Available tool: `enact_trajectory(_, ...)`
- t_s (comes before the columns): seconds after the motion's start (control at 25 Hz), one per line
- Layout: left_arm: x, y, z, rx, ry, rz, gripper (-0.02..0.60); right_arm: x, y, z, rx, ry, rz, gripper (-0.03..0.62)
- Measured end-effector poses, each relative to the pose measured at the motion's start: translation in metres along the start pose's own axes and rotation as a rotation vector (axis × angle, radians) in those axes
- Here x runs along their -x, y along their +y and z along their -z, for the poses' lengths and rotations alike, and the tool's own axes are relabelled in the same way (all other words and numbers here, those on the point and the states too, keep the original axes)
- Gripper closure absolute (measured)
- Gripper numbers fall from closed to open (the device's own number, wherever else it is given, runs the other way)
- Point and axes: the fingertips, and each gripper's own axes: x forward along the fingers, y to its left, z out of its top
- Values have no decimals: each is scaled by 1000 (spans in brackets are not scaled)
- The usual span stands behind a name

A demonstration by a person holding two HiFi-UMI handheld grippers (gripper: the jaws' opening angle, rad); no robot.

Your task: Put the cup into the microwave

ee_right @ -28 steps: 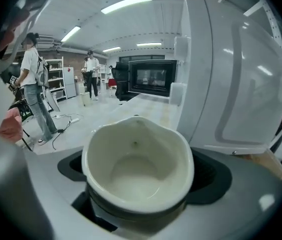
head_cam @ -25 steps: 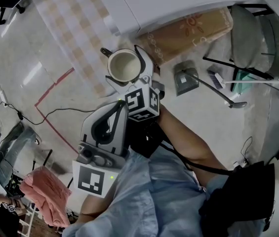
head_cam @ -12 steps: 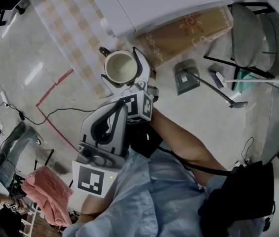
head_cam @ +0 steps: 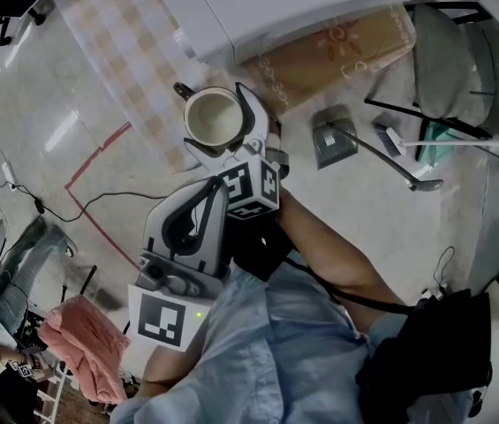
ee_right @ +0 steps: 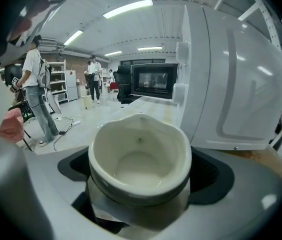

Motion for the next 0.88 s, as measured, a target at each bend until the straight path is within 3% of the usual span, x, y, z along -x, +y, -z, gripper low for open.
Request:
enact_trajectory(0.32,7,-11,1,-31,-19,-2,577,17,-2,4,-21,-84,-72,20)
enact_trajectory(0.6,40,-40,19,-3,0,-13,577,51,-7,-2,-26,-132,-5,20)
enact_trajectory(0.88,48,-35,16,-6,4,1,577,43,-12,-9,-26,-104,19,20)
